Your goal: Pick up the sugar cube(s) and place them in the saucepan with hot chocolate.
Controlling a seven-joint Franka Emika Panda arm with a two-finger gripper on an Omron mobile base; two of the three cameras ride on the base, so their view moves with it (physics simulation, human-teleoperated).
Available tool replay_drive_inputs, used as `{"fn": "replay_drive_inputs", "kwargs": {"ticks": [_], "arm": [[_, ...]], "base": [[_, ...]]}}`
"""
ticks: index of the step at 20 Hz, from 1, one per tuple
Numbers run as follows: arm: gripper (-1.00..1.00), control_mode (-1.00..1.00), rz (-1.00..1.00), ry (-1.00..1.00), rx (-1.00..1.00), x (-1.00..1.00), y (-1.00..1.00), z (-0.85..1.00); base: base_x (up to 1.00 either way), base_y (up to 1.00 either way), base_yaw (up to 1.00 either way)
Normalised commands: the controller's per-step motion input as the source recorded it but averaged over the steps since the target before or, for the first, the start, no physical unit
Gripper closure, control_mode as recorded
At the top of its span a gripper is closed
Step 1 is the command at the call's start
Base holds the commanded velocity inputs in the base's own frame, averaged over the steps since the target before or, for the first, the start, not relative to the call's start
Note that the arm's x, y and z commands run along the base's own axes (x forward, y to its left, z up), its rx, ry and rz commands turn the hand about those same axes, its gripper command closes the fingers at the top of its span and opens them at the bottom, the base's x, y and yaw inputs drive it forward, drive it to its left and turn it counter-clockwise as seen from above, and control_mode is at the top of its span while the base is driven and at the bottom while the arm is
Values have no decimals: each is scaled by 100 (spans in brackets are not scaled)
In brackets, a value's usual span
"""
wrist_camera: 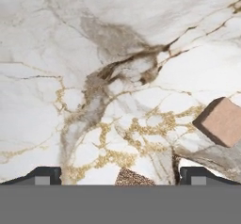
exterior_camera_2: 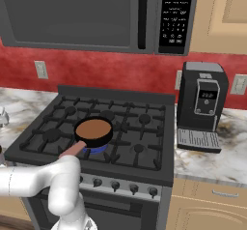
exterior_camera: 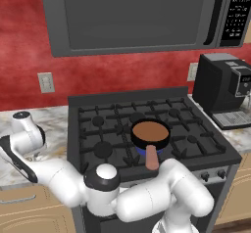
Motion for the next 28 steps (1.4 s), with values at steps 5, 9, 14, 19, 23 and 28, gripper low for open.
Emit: {"fn": "replay_drive_inputs", "kwargs": {"ticks": [5,9,14,19,23,28], "arm": [[-100,-100,0,0,0,-10,-1,0],[-100,-100,0,0,0,-16,-6,-4],[-100,-100,0,0,0,-6,-7,-7],[-100,-100,0,0,-1,5,-1,-14],[-100,-100,0,0,0,0,-2,-10],[-100,-100,0,0,-1,0,-5,-18]], "base": [[0,0,0],[0,0,0],[0,0,0],[0,0,0],[0,0,0],[0,0,0]]}}
